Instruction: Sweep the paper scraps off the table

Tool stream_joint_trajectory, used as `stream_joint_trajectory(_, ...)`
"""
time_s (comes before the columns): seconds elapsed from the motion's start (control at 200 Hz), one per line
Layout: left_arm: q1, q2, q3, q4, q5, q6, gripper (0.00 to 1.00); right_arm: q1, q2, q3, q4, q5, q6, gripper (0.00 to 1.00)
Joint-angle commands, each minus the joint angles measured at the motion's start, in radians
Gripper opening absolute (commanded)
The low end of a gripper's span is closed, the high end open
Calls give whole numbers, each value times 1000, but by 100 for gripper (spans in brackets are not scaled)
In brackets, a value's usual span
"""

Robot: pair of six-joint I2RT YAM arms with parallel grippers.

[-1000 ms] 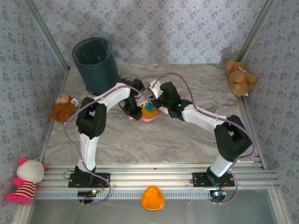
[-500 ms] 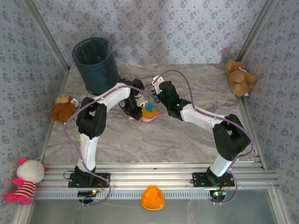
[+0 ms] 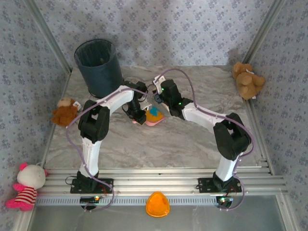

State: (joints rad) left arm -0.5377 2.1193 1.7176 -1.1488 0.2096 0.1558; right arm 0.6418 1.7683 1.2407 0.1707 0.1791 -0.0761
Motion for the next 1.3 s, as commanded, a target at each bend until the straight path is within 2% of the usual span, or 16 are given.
stream_joint_trajectory(0.0, -13, 7, -9, -17, 11, 16, 0, 5, 14, 25, -29, -72, 19, 0)
stream_joint_trajectory(0.5, -12, 5, -10, -14, 10, 13, 0, -28, 25, 61, -134, -265, 80, 0)
stream_joint_trajectory(0.79, -12, 7, -10, -14, 8, 15, 0, -42, -16, 50, -127, -324, 121, 0)
stream_joint_trajectory(1.144, -12, 5, -13, -12, 7, 13, 0, -45, -48, 49, -138, -319, 131, 0)
stream_joint_trajectory(1.294, -13, 2, -10, -14, 8, 13, 0, -44, -58, 46, -134, -268, 133, 0)
